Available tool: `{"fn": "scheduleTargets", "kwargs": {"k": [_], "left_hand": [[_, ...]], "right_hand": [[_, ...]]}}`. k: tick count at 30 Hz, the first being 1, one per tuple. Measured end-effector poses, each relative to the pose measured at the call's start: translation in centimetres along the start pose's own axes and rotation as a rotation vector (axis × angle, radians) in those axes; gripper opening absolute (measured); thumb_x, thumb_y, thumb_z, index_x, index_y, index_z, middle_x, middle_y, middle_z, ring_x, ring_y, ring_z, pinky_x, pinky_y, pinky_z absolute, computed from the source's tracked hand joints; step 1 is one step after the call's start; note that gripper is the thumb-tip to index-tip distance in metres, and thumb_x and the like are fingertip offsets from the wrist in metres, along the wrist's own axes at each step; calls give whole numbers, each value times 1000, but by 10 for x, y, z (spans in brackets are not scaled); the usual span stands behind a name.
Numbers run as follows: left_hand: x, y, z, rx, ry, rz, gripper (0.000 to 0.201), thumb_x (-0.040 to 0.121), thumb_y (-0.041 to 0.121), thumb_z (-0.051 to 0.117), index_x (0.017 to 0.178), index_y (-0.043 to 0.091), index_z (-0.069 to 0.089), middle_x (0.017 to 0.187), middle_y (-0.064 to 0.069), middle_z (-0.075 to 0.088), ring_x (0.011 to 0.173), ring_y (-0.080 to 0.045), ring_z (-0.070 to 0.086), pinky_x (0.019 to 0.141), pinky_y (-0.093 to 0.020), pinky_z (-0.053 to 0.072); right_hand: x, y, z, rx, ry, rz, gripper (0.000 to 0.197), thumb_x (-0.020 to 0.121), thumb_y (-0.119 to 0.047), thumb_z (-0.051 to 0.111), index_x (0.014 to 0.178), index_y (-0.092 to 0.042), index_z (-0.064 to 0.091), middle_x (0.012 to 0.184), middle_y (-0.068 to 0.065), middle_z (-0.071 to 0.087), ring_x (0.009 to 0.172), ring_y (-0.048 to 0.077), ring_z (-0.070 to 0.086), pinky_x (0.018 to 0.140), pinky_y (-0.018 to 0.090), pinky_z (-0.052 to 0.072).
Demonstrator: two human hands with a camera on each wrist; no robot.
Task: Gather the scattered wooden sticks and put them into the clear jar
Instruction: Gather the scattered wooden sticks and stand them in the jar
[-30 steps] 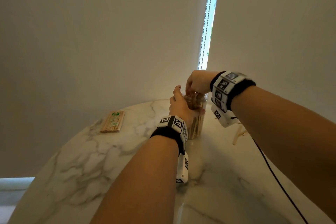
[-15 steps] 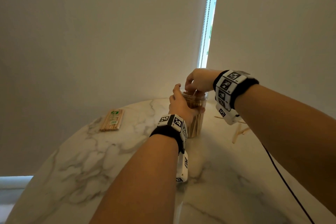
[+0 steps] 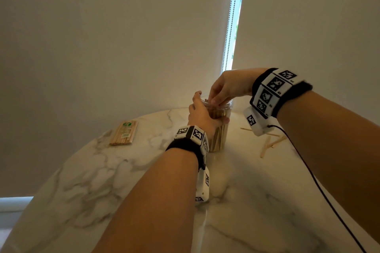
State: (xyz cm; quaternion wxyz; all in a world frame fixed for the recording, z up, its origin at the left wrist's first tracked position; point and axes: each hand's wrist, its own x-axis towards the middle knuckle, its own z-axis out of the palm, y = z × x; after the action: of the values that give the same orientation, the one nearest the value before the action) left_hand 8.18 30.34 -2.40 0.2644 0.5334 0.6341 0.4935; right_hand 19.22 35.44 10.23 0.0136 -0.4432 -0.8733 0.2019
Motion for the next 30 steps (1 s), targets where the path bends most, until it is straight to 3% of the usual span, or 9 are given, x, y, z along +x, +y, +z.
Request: {"fn": "scheduleTargets", "kwargs": {"k": [4, 7, 10, 14, 18, 23, 26, 28, 30], "left_hand": [[-1, 0, 0, -7, -3, 7, 117, 70, 32, 88, 153, 30, 6, 150, -8, 32, 135, -29, 41, 108, -47, 42], [-1, 1, -1, -24, -11, 6, 117, 70, 29, 88, 154, 29, 6, 150, -8, 32, 135, -29, 41, 109, -48, 41], [-1, 2, -1, -27, -22, -4, 116, 71, 26, 88, 154, 30, 7, 150, -8, 31, 135, -30, 41, 108, -48, 41], [-2, 2, -2, -18, -22, -2, 118, 69, 29, 89, 153, 30, 6, 151, -8, 31, 134, -30, 41, 108, -49, 41], [0, 1, -1, -33, -24, -13, 118, 70, 29, 88, 153, 32, 5, 151, -7, 30, 134, -31, 42, 107, -51, 42], [-2, 0, -2, -30, 3, 1, 121, 68, 30, 89, 155, 25, 6, 152, -8, 30, 136, -29, 39, 111, -44, 38], [-5, 7, -2, 88, -9, -61, 116, 64, 45, 89, 151, 14, 18, 143, -10, 45, 128, -29, 49, 105, -40, 45], [-11, 11, -5, 306, -96, -152, 110, 58, 65, 83, 140, 8, 38, 131, -10, 59, 116, -28, 59, 97, -38, 51], [-22, 15, -9, 554, -248, -202, 91, 65, 69, 76, 132, 10, 55, 123, -8, 66, 108, -25, 63, 91, -32, 51]], "right_hand": [[5, 11, -1, 217, 212, -4, 12, 85, -17, 78, 95, -11, 74, 85, 1, 78, 82, 13, 76, 78, 26, 59], [12, 11, 9, -42, 421, 36, 15, 84, -27, 79, 89, -17, 70, 79, -5, 75, 74, 10, 69, 67, 24, 52], [21, 4, 27, -405, 285, 67, 6, 90, -26, 70, 95, -25, 73, 95, -7, 69, 89, 12, 62, 76, 26, 51], [21, -1, 17, -308, 294, 53, 11, 89, -29, 71, 96, -21, 75, 91, -7, 70, 86, 11, 64, 69, 21, 46], [23, -5, 25, -442, 229, 64, 15, 95, -22, 63, 105, -22, 74, 96, -8, 66, 92, 12, 59, 79, 25, 46], [-5, 17, 7, 146, 483, -12, 15, 93, -33, 68, 91, -19, 74, 84, -6, 76, 77, 4, 72, 75, 22, 55], [-27, 58, 13, 190, 635, 97, 19, 94, -30, 64, 89, -15, 73, 81, -2, 76, 77, 11, 73, 77, 29, 58], [-35, 94, 27, 71, 545, 265, 21, 95, -27, 63, 91, -10, 74, 84, 3, 76, 81, 17, 73, 82, 35, 59], [-39, 130, 41, -71, 400, 436, 27, 95, -27, 63, 98, -2, 72, 96, 8, 75, 90, 24, 71, 84, 36, 58]]}}
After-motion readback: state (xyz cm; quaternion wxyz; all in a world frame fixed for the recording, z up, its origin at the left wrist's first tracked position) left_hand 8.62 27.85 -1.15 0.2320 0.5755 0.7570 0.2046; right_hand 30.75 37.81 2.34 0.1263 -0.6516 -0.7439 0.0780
